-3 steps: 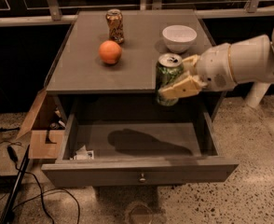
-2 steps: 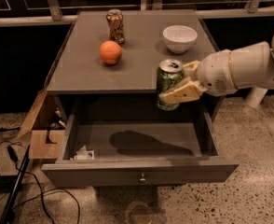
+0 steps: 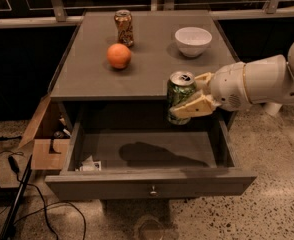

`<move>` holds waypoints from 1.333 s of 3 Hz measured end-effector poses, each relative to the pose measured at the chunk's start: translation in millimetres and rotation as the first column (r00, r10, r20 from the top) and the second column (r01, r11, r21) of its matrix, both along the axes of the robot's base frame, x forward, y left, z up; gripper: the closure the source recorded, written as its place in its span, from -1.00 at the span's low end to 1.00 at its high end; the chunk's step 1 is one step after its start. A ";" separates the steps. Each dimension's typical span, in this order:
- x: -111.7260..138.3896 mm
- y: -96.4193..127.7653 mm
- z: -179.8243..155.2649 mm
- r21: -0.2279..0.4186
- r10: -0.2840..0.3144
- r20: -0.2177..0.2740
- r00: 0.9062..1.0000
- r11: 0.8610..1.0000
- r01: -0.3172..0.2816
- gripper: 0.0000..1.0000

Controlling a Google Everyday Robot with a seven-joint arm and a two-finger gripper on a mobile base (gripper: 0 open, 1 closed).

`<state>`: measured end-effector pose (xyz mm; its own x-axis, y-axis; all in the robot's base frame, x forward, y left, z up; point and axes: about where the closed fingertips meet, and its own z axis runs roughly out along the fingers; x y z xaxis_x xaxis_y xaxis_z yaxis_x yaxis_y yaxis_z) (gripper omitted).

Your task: Place green can into top drawer

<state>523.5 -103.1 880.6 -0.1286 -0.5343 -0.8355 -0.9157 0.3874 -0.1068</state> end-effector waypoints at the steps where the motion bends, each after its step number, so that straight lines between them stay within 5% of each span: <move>1: -7.8 1.7 -26.2 0.013 0.004 0.019 1.000 1.000 -0.005 1.00; 4: 10.6 9.9 -127.2 0.177 0.001 0.130 0.992 0.984 -0.025 1.00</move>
Offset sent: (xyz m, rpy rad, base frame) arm -0.0078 -0.0084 -0.1054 0.1242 -0.0980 -0.0289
